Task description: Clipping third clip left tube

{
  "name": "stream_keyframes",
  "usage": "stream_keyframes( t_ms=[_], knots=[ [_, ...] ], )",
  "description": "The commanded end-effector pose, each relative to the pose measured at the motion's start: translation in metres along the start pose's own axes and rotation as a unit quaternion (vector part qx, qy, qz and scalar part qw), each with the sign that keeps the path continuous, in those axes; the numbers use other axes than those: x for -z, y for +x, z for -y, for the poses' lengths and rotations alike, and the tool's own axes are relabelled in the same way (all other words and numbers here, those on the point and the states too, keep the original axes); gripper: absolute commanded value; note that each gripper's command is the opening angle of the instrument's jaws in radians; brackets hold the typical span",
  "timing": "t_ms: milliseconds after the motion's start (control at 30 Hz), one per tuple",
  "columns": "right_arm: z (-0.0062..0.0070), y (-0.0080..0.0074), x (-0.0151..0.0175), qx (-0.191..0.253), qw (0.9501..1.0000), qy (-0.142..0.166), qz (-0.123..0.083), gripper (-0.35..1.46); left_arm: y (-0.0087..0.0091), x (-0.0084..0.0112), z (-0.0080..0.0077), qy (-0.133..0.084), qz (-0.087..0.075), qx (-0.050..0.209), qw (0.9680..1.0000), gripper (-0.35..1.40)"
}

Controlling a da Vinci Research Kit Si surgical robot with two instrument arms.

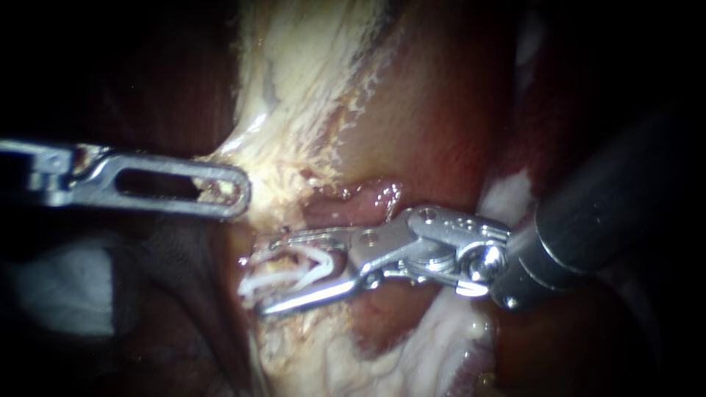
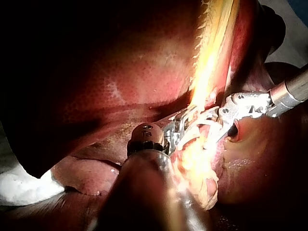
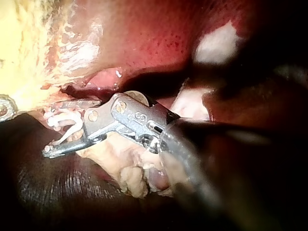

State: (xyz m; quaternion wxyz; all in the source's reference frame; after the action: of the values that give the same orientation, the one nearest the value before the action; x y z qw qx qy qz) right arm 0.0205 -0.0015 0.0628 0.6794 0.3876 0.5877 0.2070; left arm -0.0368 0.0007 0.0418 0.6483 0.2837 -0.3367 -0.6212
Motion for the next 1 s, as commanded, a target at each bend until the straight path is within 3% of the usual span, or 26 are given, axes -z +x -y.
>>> stream_keyframes(
  t_ms=[33, 600, 1000],
  knots=[
    [0.0000, 0.0000, 0.0000, 0.000, 1.0000, 0.000, 0.000, 0.60, 0.0000, 0.0000, 0.0000, 0.001, -0.001, 0.000, 1.0000, -0.35],
    [0.0005, 0.0001, 0.0000, 0.001, 1.0000, 0.002, 0.000, 0.60, 0.0000, 0.0003, 0.0000, 0.001, -0.001, 0.000, 1.0000, -0.35],
    [0.0038, 0.0005, 0.0013, 0.003, 1.0000, -0.001, 0.001, 0.60, 0.0001, 0.0012, -0.0002, 0.002, -0.003, -0.001, 1.0000, -0.35]
  ],
)
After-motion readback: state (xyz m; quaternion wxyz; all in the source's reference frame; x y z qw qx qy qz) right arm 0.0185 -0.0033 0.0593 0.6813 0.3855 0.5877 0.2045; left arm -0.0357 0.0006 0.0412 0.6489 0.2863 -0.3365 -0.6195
